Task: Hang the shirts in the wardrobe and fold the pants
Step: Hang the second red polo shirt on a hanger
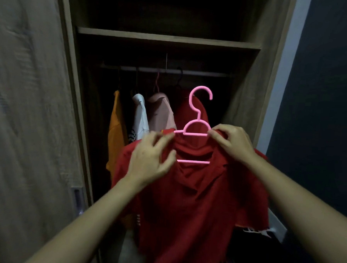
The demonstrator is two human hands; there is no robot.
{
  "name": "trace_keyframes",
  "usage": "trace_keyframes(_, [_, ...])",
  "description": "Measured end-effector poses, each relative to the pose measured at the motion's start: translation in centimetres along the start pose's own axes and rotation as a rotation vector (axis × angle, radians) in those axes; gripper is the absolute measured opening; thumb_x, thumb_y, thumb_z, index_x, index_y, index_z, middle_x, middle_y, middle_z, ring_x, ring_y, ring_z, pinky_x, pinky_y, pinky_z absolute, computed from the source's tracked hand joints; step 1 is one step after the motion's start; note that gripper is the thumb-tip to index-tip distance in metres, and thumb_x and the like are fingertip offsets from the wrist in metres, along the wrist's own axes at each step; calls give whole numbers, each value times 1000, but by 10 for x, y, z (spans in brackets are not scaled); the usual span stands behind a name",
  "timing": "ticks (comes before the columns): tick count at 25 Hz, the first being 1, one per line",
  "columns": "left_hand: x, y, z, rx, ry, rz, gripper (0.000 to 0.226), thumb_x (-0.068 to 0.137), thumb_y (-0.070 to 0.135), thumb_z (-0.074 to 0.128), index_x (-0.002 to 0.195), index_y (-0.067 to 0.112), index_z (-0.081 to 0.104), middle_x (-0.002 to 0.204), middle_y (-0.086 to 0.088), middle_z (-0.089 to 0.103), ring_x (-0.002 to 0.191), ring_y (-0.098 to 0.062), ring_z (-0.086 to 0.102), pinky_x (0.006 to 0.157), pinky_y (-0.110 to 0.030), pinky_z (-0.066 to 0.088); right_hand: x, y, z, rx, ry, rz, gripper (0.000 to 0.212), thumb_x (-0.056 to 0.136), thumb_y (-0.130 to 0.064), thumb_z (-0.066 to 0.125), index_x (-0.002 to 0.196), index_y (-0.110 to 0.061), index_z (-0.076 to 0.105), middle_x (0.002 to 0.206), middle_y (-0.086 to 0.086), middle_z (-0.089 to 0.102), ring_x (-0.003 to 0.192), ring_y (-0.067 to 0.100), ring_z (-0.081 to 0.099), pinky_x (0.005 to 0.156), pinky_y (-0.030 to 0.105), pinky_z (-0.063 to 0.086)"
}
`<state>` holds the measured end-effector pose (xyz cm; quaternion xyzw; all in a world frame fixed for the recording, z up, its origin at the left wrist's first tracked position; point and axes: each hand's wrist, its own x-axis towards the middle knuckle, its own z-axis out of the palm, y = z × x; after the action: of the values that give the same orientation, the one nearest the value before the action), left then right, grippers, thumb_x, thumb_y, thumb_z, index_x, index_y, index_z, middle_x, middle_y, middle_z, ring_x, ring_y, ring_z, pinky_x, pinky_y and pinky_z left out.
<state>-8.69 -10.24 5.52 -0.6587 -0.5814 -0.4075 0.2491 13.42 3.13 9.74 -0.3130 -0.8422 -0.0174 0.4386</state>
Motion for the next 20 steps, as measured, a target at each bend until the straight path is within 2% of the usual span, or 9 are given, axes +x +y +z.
trace_keyframes(1, [6,-15,-5,54,39,4,56,82,50,48,129,19,54,115,-9,55,104,-23,51,83,-37,46,2,0,-3,34,2,-11,39,84,-58,46,90,-27,69,89,-14,69,86,11,65,76,35,50])
trace_keyframes(3, [16,-42,-10,129,-77,5,63,83,58,42,132,19,47,122,-8,55,110,-26,53,86,-39,45,5,-4,-7,97,38,-23,31,84,-51,53,88,-26,69,85,-15,67,81,10,64,76,38,51])
trace_keyframes(6, [21,-62,-12,-46,-248,32,48,86,57,36,110,19,54,98,-3,65,90,-25,64,70,-38,48,9,-11,-9,139,70,-75,24,84,-48,58,89,-27,66,87,-10,65,81,9,61,75,39,50])
trace_keyframes(8, [27,-66,-21,-265,-199,1,42,85,52,43,99,17,62,81,5,66,77,-10,63,69,-36,47,10,-19,-10,81,136,-105,21,84,-42,62,89,-22,65,86,-9,57,78,8,56,71,34,49])
trace_keyframes(11, [37,-75,-34,-441,-126,-53,18,84,39,58,98,30,66,89,23,67,80,11,58,74,-18,45,8,-19,-16,-45,317,-178,28,82,-39,64,89,-12,64,88,-3,52,79,8,51,71,29,43])
trace_keyframes(13, [37,-80,-39,-484,-105,-84,12,84,29,63,95,36,64,97,22,67,83,6,59,76,-16,45,6,-15,-26,-6,231,-204,39,84,-47,55,102,-13,60,99,-5,52,88,6,52,77,31,45])
trace_keyframes(16, [37,-83,-41,-523,-78,-128,7,85,21,68,92,23,66,94,7,67,79,3,57,74,-20,45,10,-13,-38,-69,-49,-32,40,91,-47,40,125,-27,49,118,-8,59,107,15,58,87,38,47])
trace_keyframes(18, [39,-82,-43,-509,-74,-130,3,87,21,65,89,21,67,90,7,67,75,4,56,71,-20,44,12,-8,-39,-167,-165,40,30,93,-43,43,120,-32,53,115,-4,65,110,23,59,86,41,47])
trace_keyframes(20, [39,-83,-46,-492,-11,-154,13,90,19,61,84,30,64,84,13,67,72,8,55,69,-16,43,10,-6,-37,-70,-99,120,23,93,-42,47,112,-33,57,105,-5,68,105,23,61,83,40,47])
